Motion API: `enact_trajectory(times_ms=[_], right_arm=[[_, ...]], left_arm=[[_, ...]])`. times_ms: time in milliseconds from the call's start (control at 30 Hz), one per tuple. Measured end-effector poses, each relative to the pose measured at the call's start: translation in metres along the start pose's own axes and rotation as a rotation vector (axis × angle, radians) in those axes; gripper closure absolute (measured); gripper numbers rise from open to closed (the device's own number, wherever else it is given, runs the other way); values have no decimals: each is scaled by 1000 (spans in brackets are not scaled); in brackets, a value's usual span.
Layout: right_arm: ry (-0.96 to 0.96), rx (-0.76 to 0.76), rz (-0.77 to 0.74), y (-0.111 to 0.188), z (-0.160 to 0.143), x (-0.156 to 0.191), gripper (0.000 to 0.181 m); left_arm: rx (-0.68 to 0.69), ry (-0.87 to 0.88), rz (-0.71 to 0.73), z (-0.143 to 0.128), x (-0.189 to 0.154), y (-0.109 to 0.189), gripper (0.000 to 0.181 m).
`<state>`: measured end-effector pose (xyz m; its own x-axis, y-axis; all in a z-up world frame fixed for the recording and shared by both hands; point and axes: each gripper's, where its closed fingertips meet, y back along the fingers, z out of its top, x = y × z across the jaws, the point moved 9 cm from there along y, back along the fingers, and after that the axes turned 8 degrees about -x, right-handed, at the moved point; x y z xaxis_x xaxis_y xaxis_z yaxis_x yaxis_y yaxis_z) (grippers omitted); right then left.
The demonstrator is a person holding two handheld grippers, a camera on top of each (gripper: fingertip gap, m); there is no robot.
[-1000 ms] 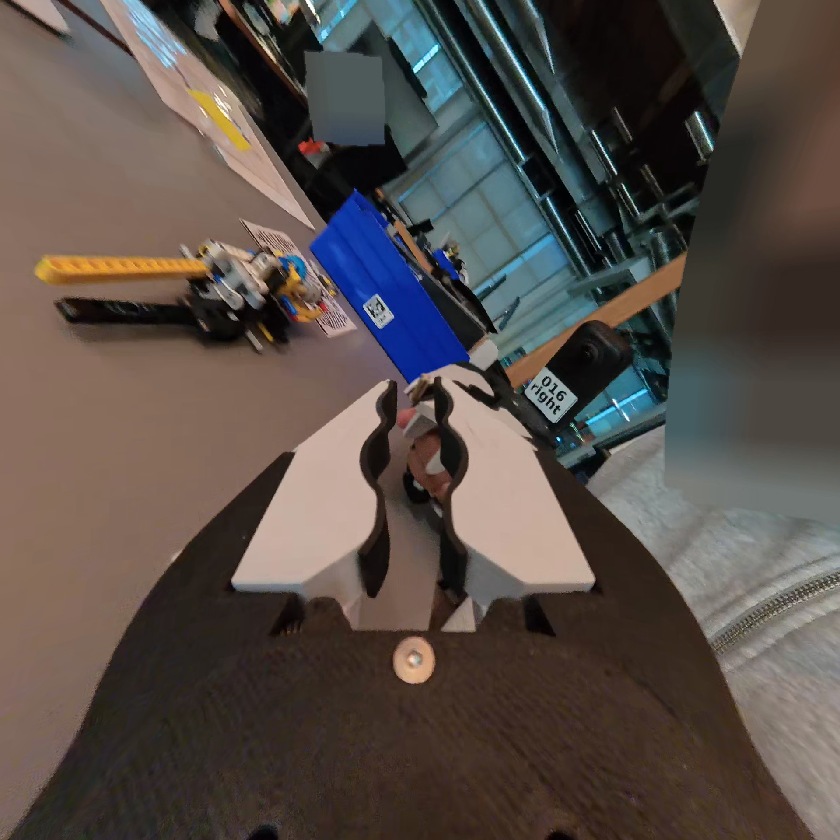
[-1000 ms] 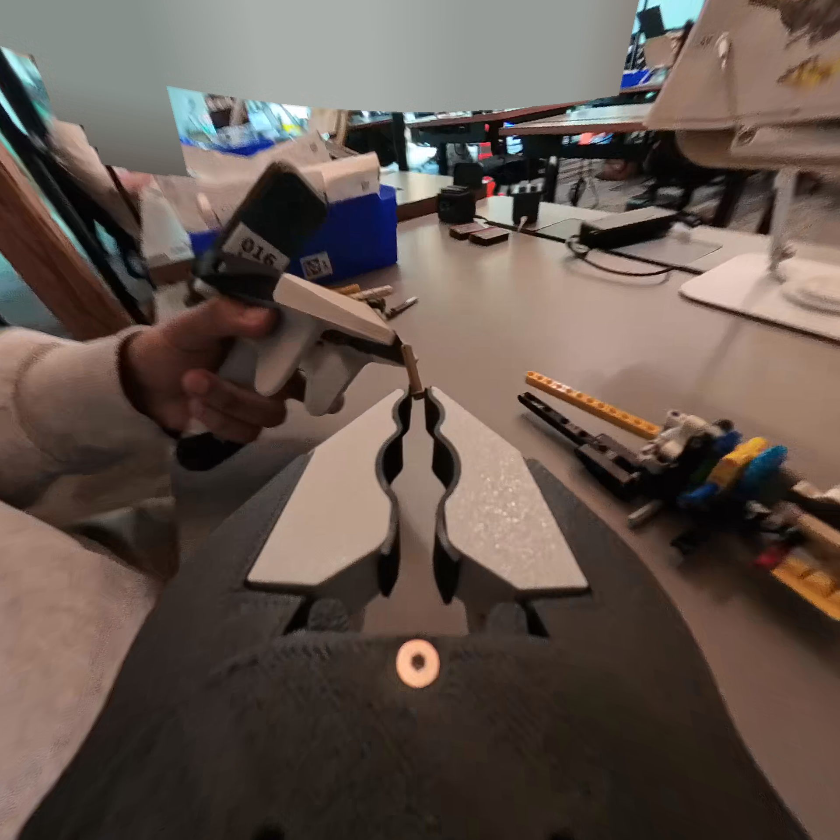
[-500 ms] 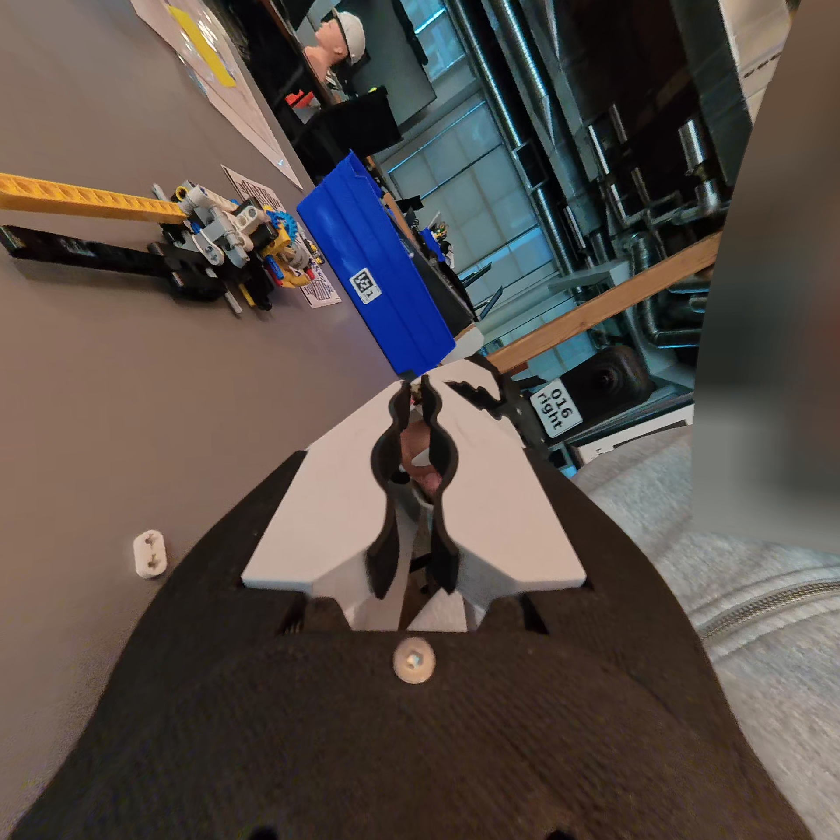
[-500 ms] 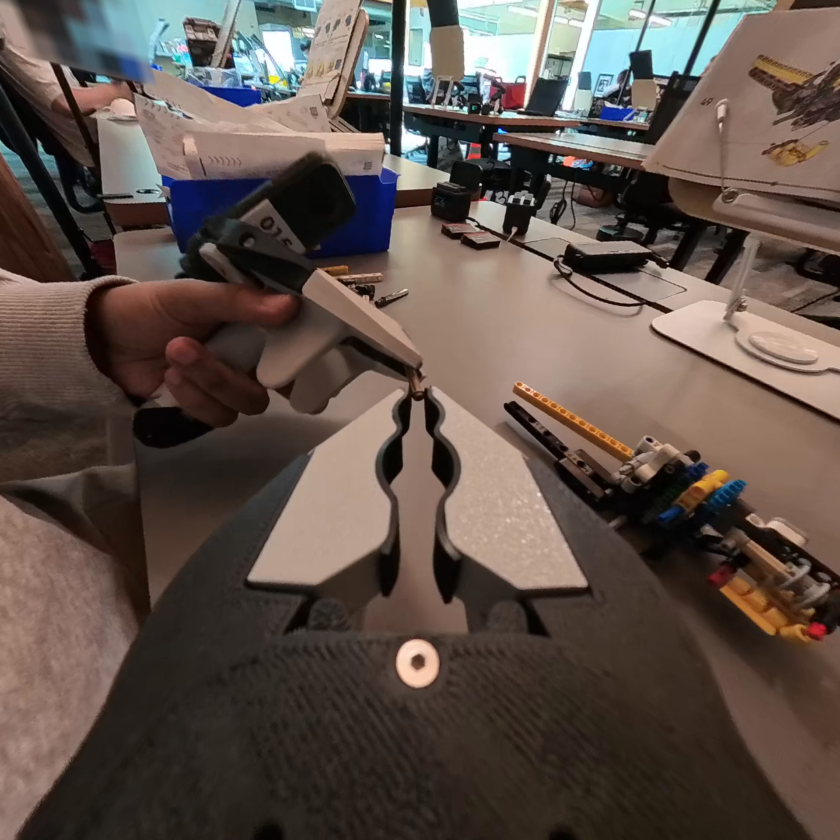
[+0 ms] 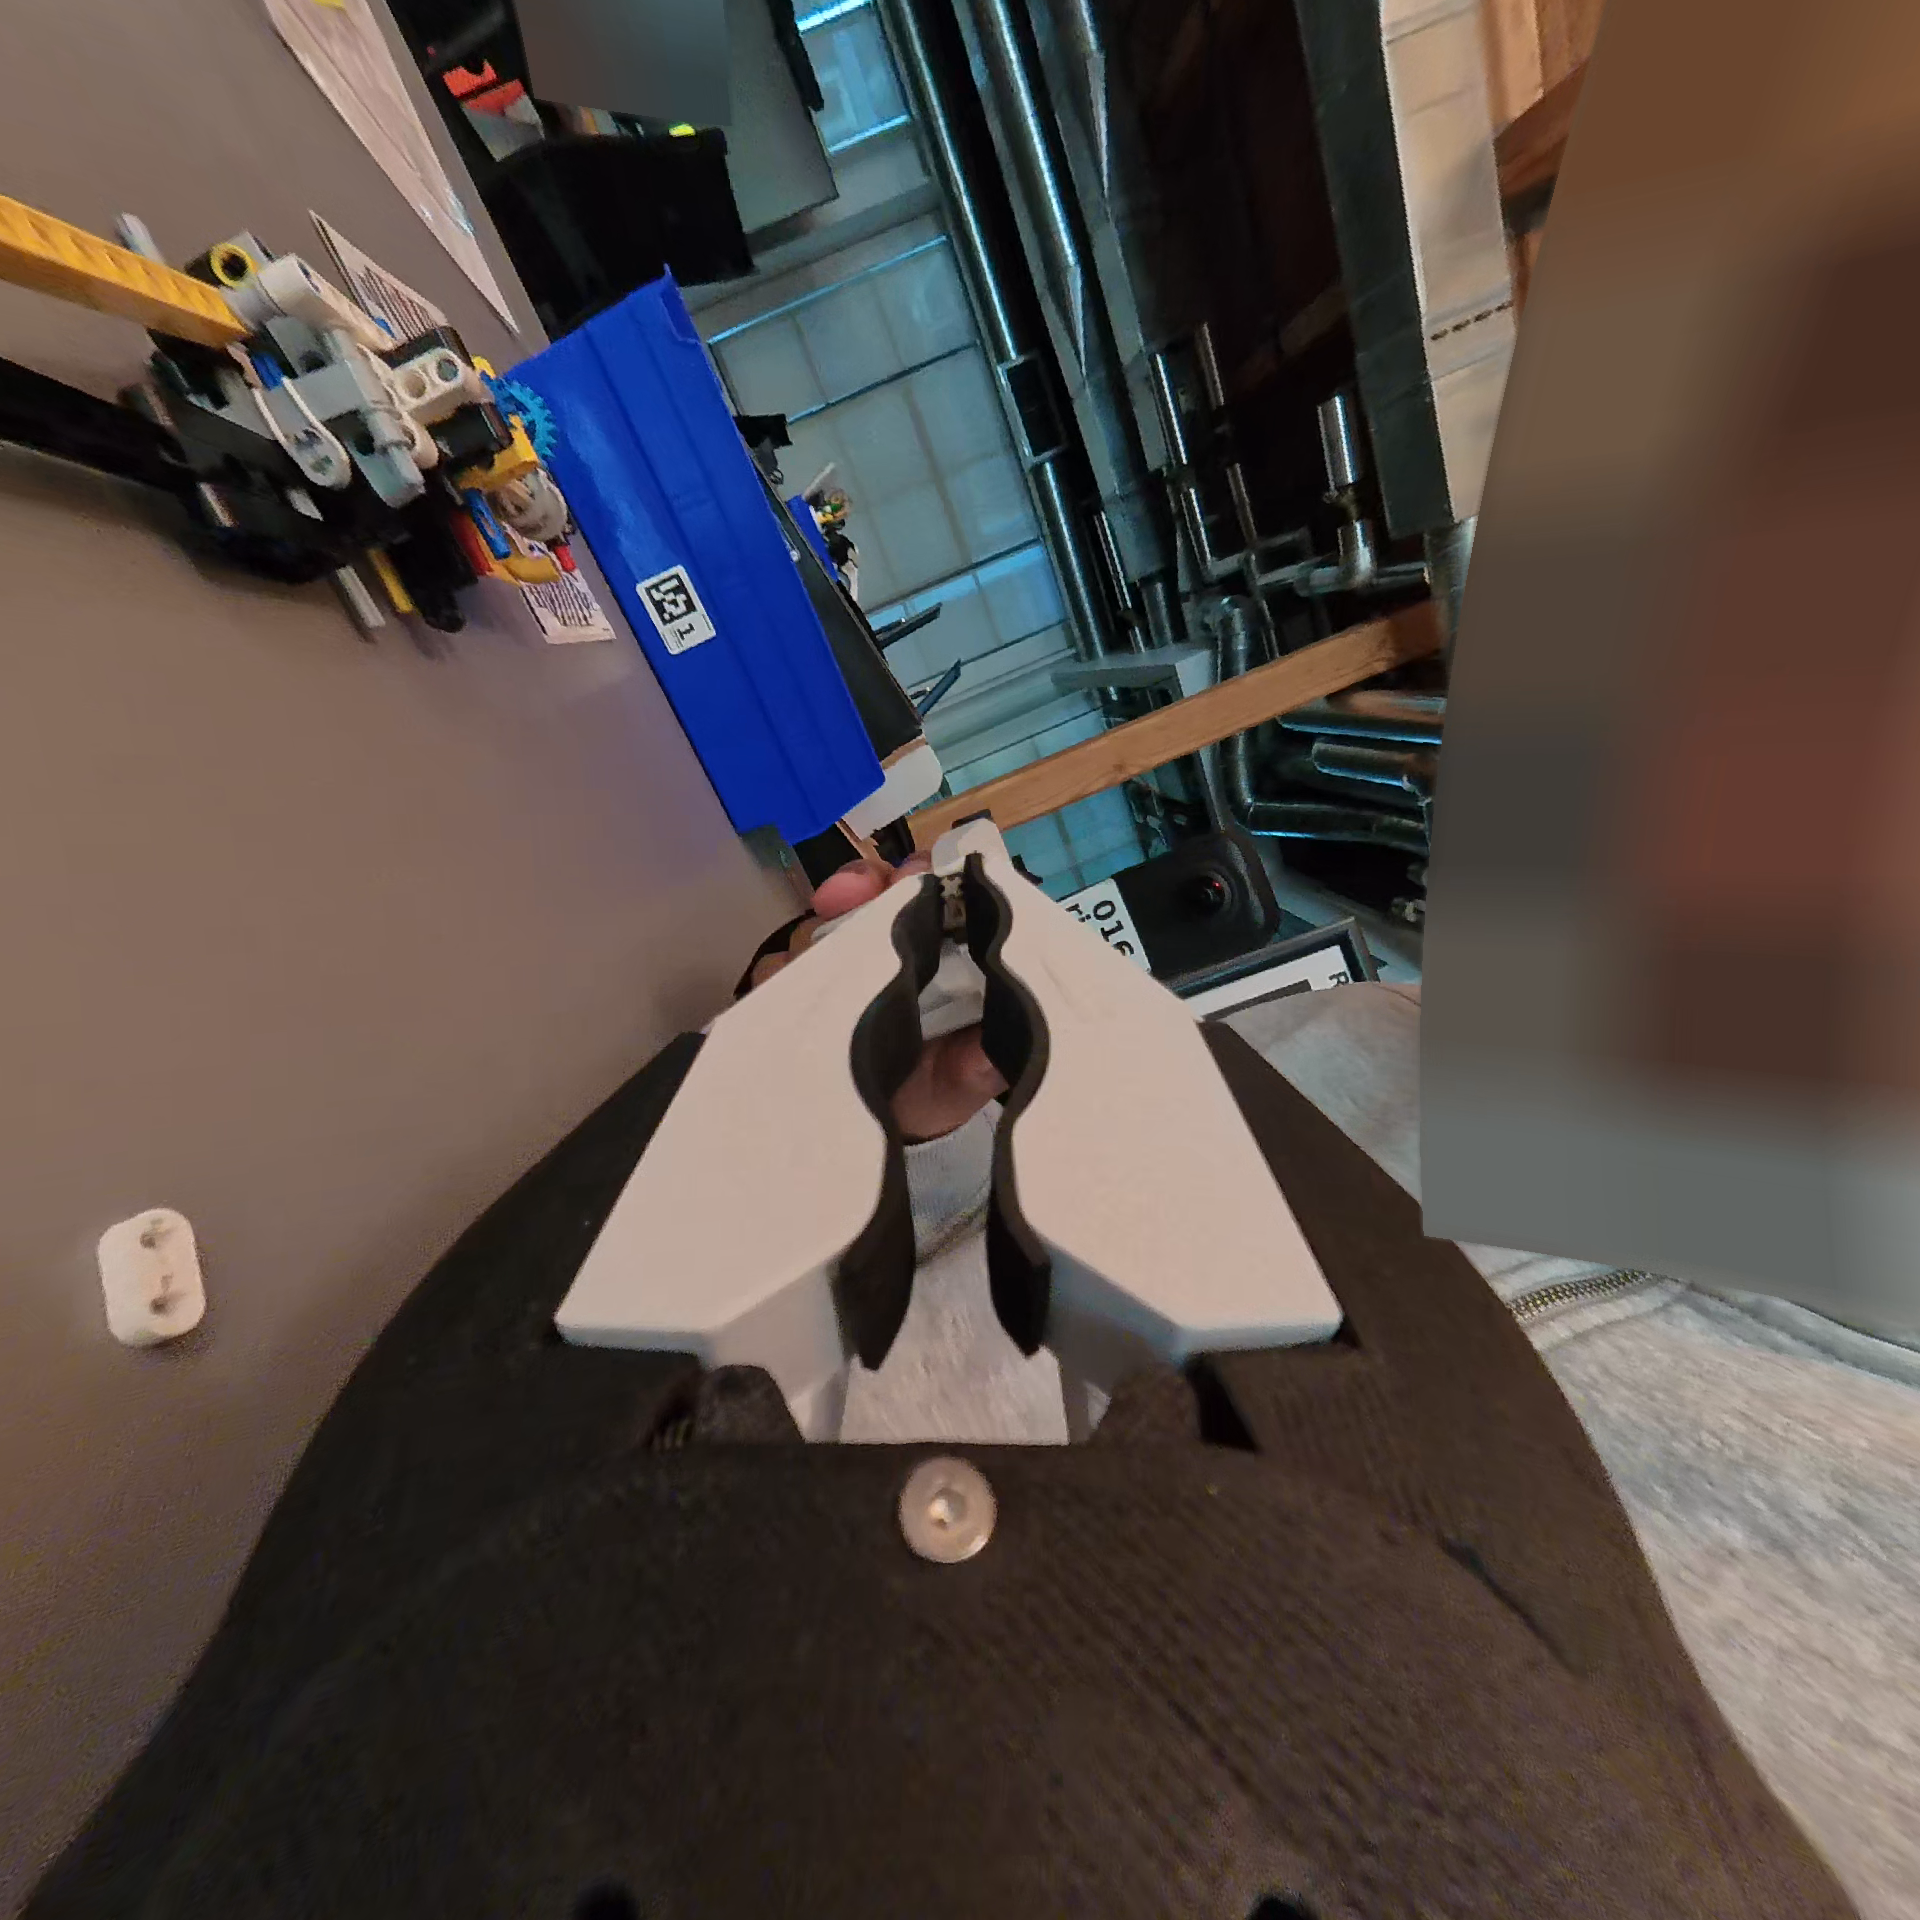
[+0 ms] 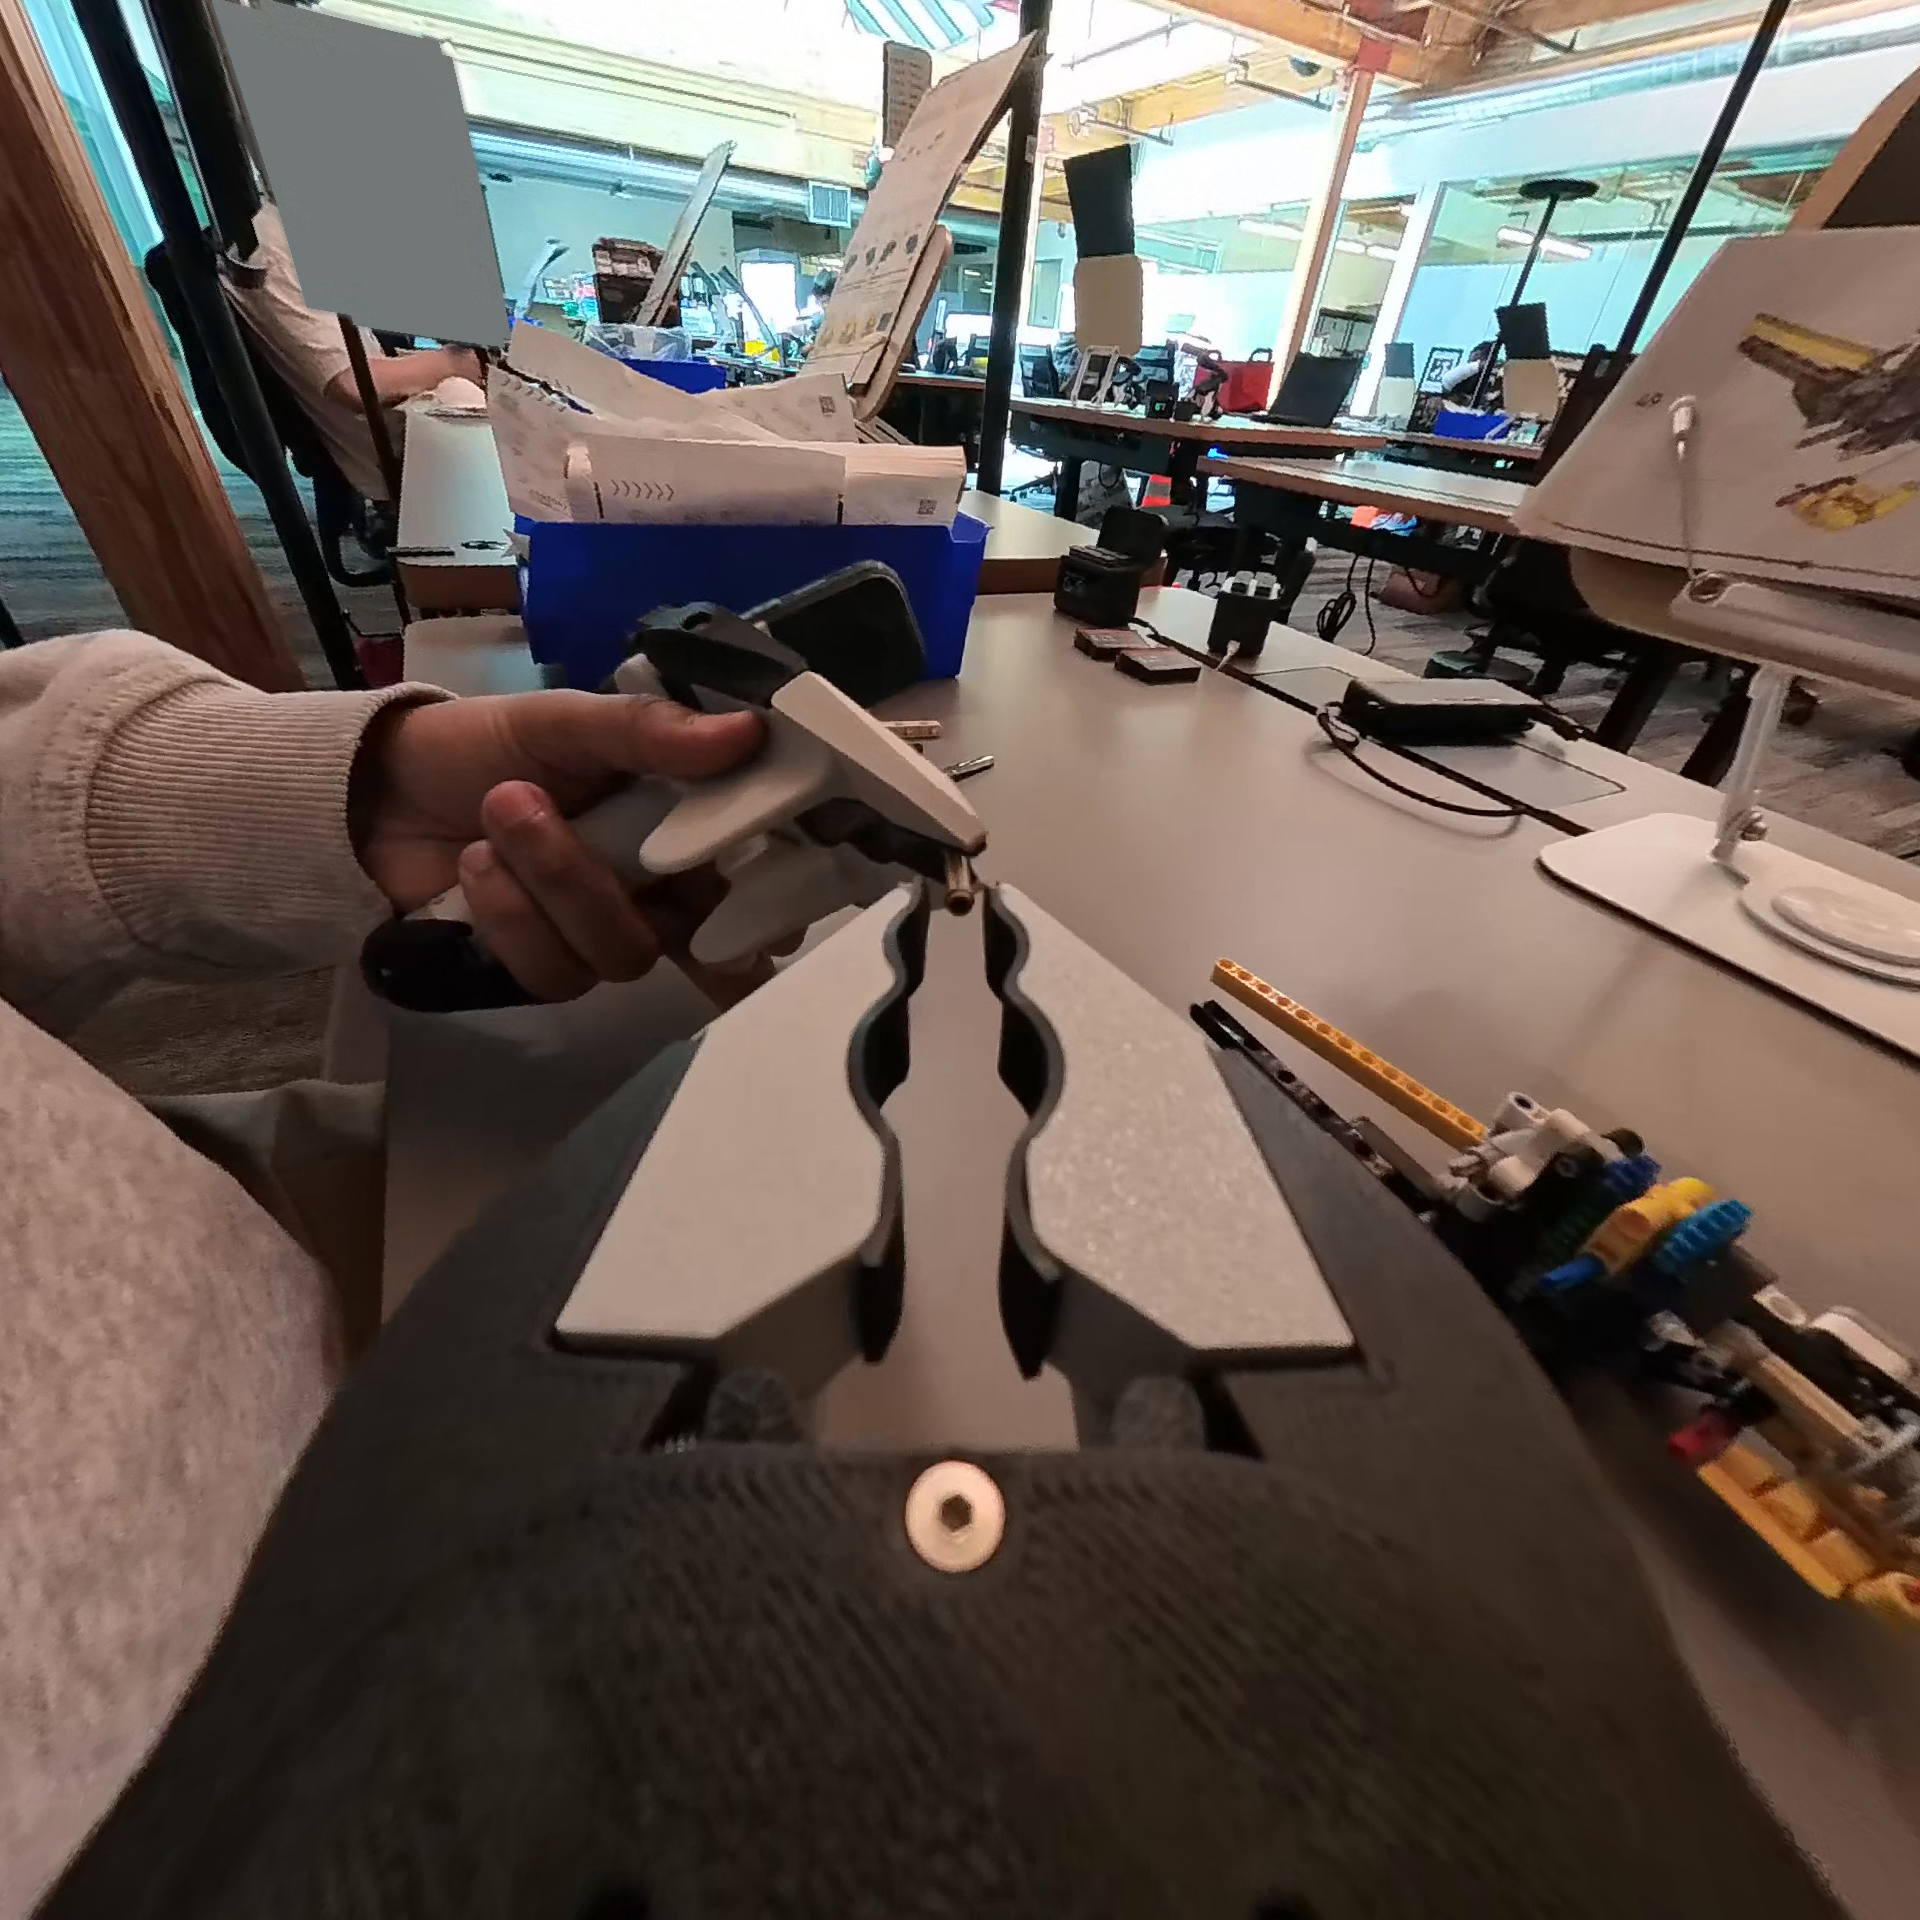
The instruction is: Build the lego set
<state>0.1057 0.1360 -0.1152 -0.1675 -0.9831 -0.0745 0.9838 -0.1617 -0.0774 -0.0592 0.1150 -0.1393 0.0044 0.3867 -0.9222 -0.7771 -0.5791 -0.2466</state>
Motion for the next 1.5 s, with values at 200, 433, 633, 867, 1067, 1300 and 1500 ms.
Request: enact_trajectory(times_ms=[200, 433, 633, 867, 1067, 1300, 1500], right_arm=[[0, -13, 14, 2, 3, 1, 177], [-65, -18, 44, 4, 8, -2, 177], [-134, -11, -5, 8, 7, -12, 177], [-292, -36, -86, 15, 2, -32, 178], [-369, -42, -102, 18, -2, -39, 178], [-340, -13, -88, 15, -3, -34, 178], [-325, 5, -65, 9, -6, -28, 178]], left_arm=[[18, 28, -32, -2, -1, -2, 177], [-1, -9, -57, -5, -5, -4, 176], [7, -150, 29, -5, -5, -4, 150], [41, -252, 81, -23, -5, -16, 149], [120, -312, 89, -47, -9, -28, 150], [151, -426, 158, -60, -11, -23, 155], [172, -521, 207, -64, -10, -21, 157]])
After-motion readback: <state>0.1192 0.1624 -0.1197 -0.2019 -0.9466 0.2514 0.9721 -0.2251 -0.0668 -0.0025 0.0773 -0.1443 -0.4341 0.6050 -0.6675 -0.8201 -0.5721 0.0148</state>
